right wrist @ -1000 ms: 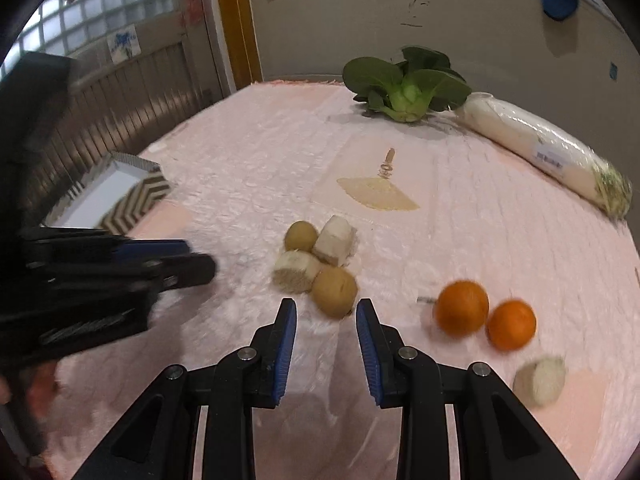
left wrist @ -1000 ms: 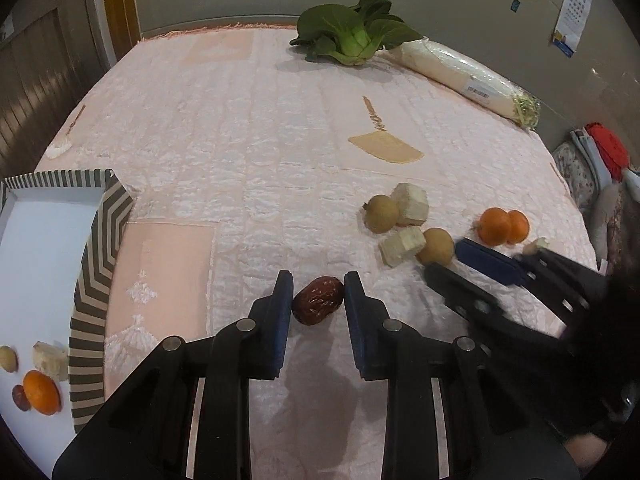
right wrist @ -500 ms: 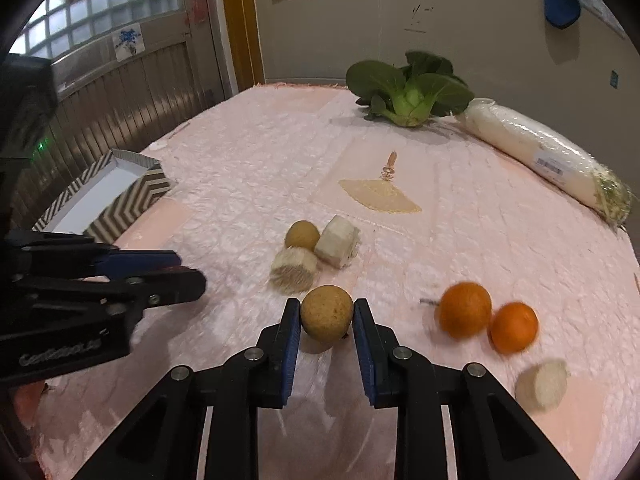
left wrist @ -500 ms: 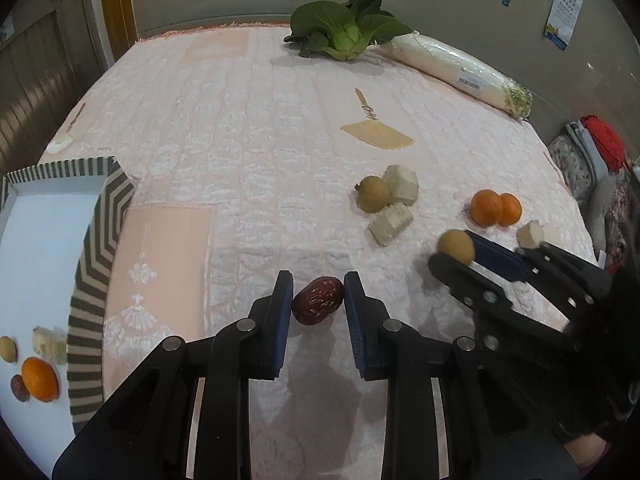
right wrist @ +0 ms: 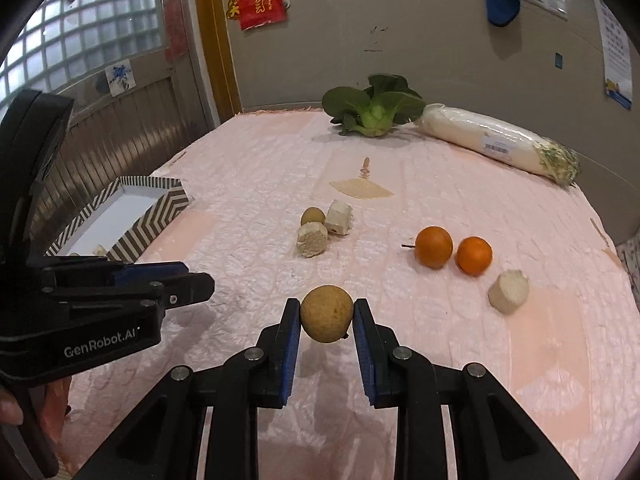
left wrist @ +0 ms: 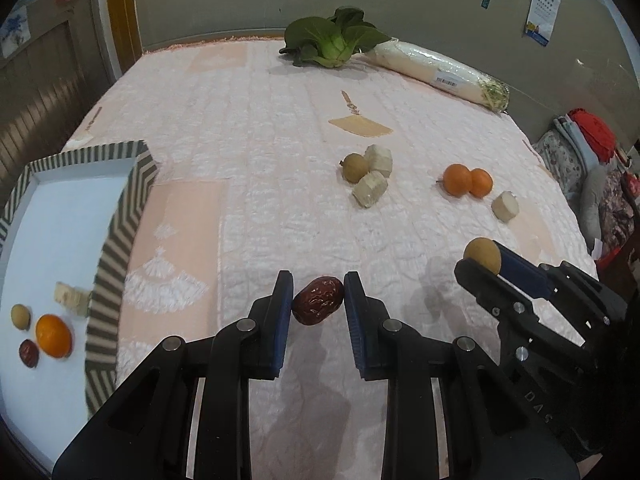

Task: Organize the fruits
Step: 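Grasp a red date with the left gripper while the right gripper grasps a brown round fruit, then carry the red date and brown fruit in both grippers over the tray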

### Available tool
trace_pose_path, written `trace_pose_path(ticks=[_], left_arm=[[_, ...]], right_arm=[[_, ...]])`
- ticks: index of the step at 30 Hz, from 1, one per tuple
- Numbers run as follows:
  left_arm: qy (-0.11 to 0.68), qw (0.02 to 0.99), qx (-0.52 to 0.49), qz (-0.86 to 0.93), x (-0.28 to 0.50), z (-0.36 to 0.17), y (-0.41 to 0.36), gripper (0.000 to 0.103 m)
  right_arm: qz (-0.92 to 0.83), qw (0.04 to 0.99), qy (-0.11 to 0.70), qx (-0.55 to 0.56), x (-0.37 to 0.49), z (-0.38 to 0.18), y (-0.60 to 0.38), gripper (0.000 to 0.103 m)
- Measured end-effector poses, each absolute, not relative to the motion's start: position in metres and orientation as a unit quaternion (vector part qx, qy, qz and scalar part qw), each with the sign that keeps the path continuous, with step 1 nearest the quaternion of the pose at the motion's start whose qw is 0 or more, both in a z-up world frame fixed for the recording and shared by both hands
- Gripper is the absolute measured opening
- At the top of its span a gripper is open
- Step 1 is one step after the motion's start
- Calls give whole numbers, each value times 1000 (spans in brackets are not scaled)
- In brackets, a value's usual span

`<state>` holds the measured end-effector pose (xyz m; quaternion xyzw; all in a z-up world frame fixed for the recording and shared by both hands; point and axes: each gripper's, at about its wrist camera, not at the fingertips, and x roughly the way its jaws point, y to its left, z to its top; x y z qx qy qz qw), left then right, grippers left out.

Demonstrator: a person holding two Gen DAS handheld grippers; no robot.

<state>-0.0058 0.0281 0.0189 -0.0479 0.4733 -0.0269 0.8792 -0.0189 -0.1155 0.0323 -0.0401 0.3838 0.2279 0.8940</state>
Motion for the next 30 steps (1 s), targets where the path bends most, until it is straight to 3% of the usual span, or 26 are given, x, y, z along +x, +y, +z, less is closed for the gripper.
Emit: trace_pose_path(ticks=[30], left_arm=[[426, 903, -59, -11, -65, 62, 72, 25]], right_arm=[[254, 899, 354, -45, -63, 67, -71, 25]])
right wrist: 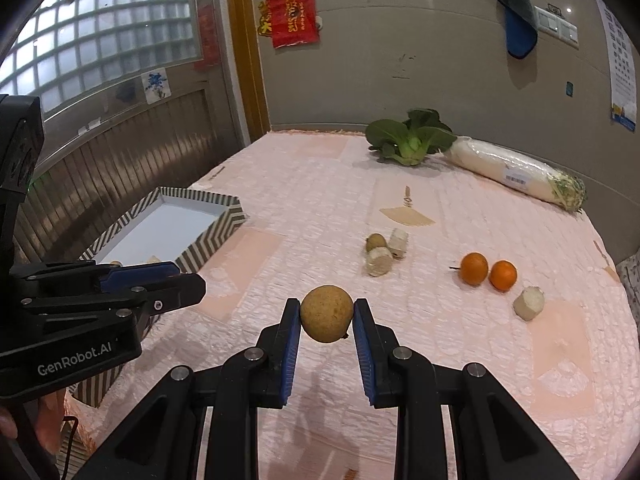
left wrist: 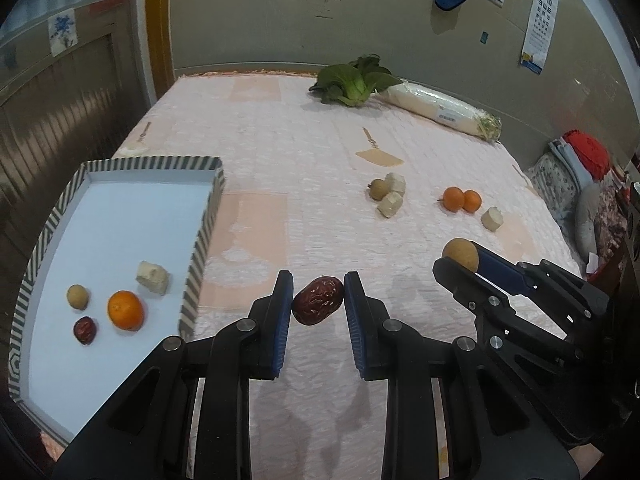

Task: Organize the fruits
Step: 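Carry the red date and brown fruit in both grippers over the tray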

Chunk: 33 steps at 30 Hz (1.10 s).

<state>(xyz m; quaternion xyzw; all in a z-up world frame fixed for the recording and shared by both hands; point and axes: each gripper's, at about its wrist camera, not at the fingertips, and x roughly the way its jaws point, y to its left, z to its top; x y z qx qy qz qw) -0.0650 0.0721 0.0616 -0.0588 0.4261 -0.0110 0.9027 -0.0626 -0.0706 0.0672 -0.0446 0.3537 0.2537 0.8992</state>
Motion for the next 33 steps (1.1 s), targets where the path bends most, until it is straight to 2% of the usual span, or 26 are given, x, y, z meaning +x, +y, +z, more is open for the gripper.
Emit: trace_pose_path(ticks=[20, 33], left_arm=[[412, 906, -88, 42, -90, 71, 143, 25], [417, 899, -104, 90, -99, 59, 194, 25]], right_arm=[[305, 885, 341, -82, -69, 78, 0, 25], [338, 870, 344, -105, -67, 73, 49, 25]])
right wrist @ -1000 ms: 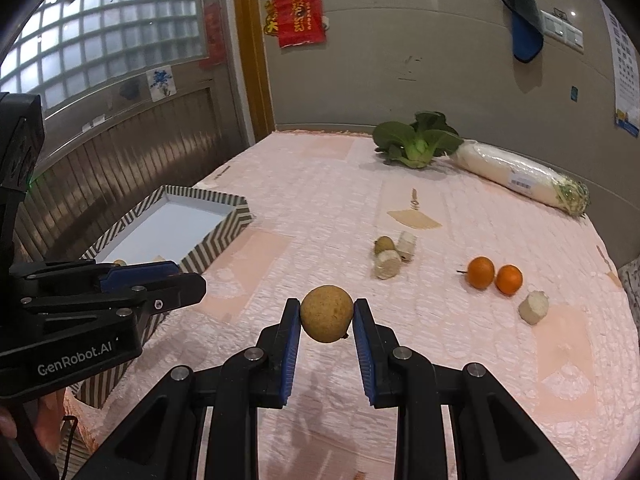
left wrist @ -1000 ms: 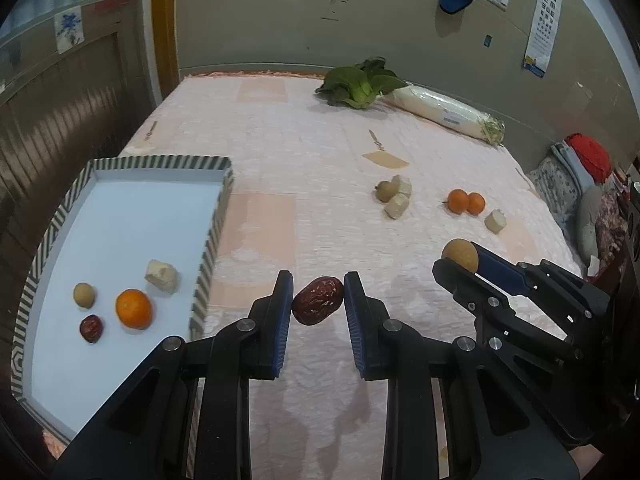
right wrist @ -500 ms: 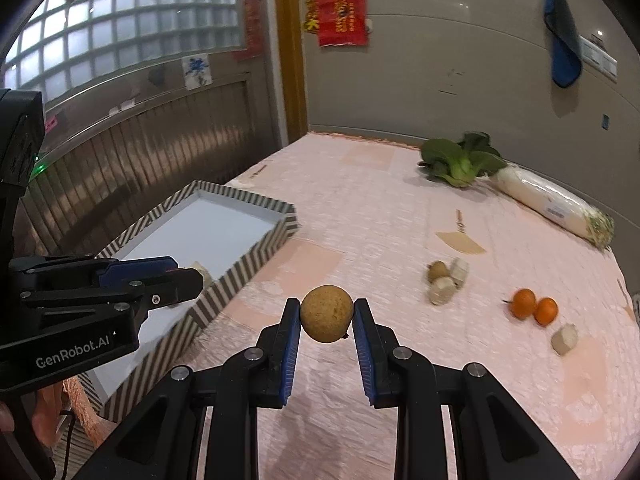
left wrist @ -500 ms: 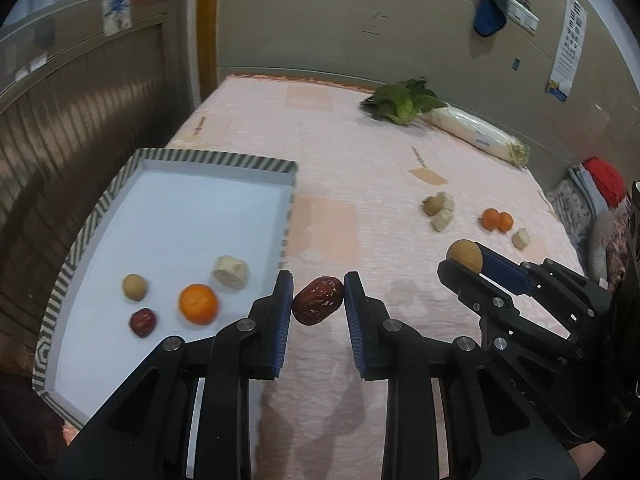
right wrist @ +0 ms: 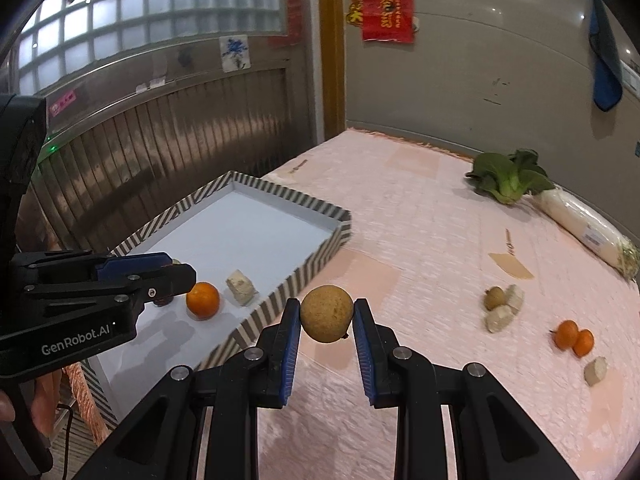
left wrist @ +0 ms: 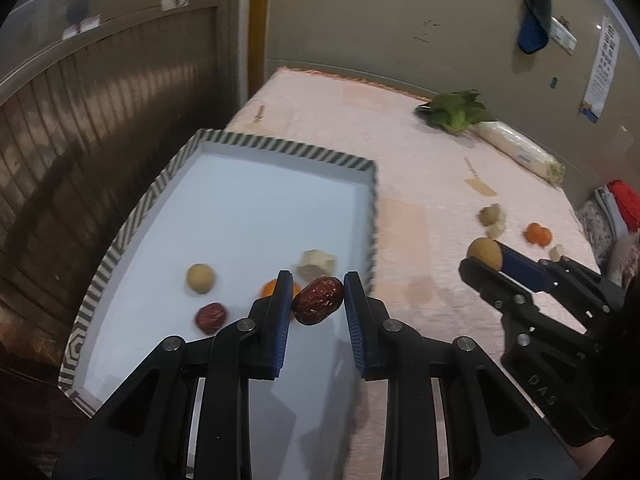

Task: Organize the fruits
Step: 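Carry the red date and brown fruit in both grippers over the tray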

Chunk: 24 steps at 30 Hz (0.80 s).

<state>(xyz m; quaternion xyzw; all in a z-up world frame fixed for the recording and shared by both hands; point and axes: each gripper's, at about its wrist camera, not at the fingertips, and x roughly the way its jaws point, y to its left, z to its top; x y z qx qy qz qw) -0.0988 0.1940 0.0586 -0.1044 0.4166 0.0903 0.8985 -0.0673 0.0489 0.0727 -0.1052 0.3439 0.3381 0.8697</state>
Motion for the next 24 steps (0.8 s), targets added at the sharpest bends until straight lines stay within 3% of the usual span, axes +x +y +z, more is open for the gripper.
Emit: trace_pose_path(ticks=[24], left_arm=[[454, 870, -131, 140, -107, 22, 258, 25]], right_arm=[[441, 805, 371, -140, -77, 50, 135, 25]])
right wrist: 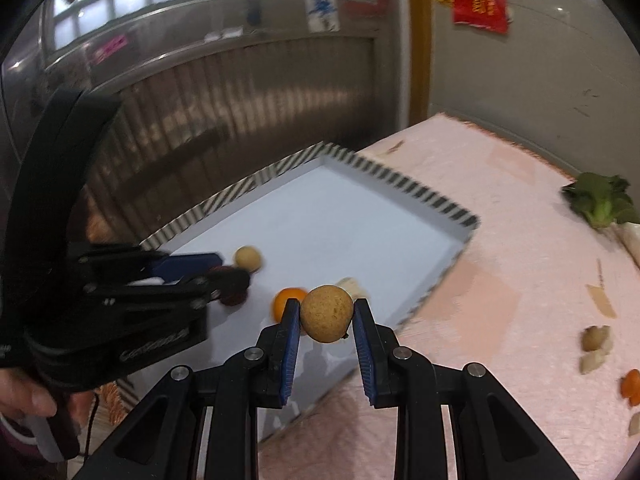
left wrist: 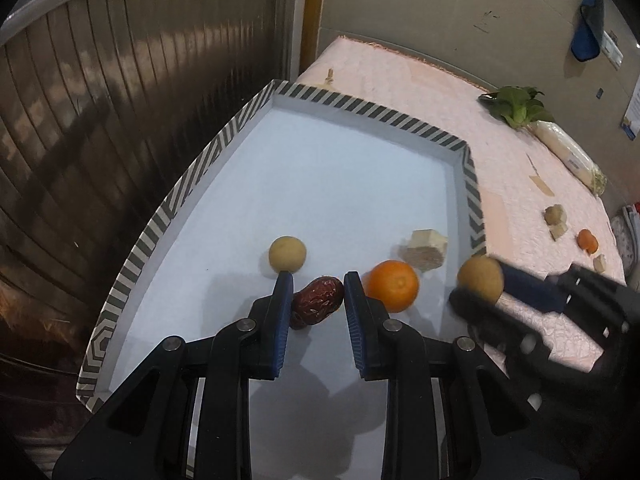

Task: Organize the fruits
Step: 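Carry the red date and brown fruit in both grippers over the tray, then open the left gripper over the tray while the right gripper releases the brown fruit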

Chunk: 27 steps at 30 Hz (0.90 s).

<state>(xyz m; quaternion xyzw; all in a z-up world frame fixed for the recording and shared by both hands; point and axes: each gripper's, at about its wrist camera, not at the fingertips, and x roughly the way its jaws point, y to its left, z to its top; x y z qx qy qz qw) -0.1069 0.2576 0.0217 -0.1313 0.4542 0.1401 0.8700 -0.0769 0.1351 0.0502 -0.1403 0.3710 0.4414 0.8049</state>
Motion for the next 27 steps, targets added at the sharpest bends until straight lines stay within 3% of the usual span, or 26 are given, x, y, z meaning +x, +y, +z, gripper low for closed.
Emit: trace_pose_path(ticks=[16, 24, 26, 27], left_arm=[[465, 856, -171, 150, -107, 13, 277, 28], [469, 853, -167, 160, -105, 14, 272, 28], [462, 857, -162, 162, -105, 19, 268, 47], [456, 860, -163, 162, -105, 22, 267, 63]], right_arm=[[490, 749, 413, -170, -104, 14, 161, 26], [495, 756, 398, -159, -108, 26, 152, 27], [492, 763, 391, -154, -107, 31, 144, 27], [489, 767, 387, -151, -106, 34, 140, 27]])
